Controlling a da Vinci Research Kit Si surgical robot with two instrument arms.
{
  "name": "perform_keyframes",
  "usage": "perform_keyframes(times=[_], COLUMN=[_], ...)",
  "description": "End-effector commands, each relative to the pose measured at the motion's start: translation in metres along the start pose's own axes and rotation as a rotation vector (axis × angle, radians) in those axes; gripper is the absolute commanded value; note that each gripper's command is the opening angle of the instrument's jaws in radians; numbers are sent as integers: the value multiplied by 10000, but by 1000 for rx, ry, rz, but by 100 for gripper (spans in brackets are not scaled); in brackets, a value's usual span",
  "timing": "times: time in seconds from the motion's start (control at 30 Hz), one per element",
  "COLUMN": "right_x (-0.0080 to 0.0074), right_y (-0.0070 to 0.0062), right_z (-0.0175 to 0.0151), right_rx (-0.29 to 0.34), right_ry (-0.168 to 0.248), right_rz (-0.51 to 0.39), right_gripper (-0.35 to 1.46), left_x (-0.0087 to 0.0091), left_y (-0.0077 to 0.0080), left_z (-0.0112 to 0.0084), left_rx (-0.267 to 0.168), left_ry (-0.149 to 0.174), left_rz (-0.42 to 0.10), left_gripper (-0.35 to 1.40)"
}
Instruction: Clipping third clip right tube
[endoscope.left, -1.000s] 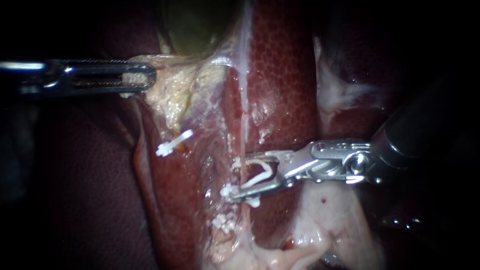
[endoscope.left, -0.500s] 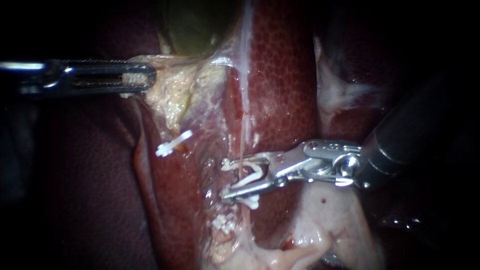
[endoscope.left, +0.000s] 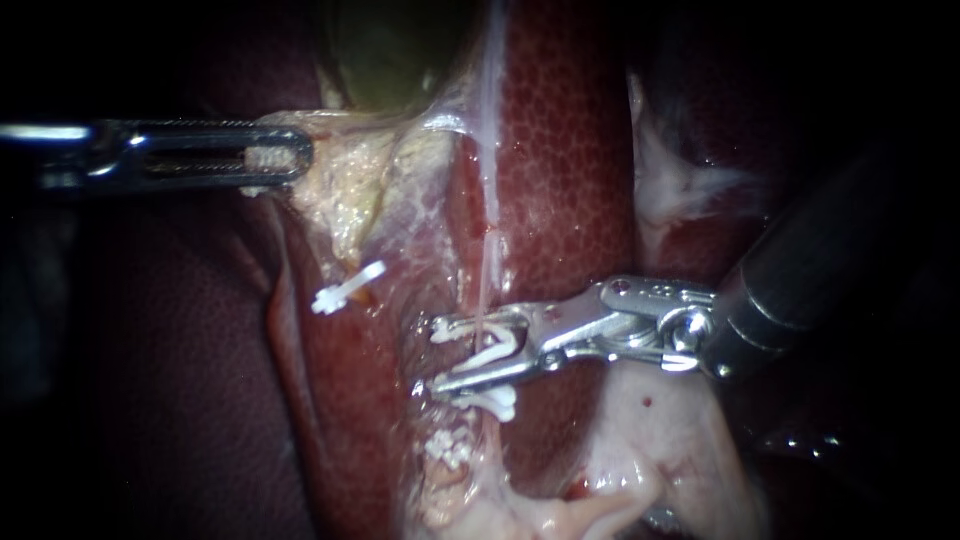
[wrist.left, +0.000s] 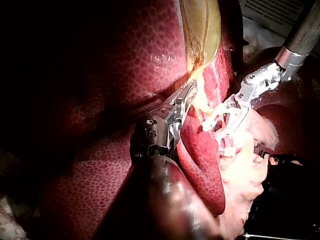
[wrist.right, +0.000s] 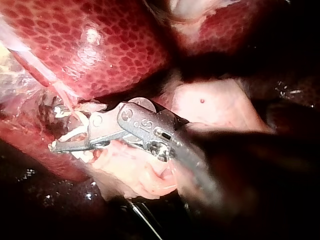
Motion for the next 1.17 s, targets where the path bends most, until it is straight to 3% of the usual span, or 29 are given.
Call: perform_keyframes(times=[0.03,0.23,0.6,1.17], right_x=[1,5,1,-1], right_y=[0,0,0,0], right_z=[-1,-5,-10,-10], right_rx=[2,9,-3,-5], right_ry=[-2,0,-32,-31], right_rz=[7,31,108,131], right_gripper=[-6,-35,-35,-35], left_x=[0,1,1,1], left_y=[0,0,0,0], left_z=[0,0,1,1], left_rx=[0,0,-1,-1], left_ry=[0,0,0,0], left_rz=[0,0,0,0], left_gripper=[-21,-21,-21,-21])
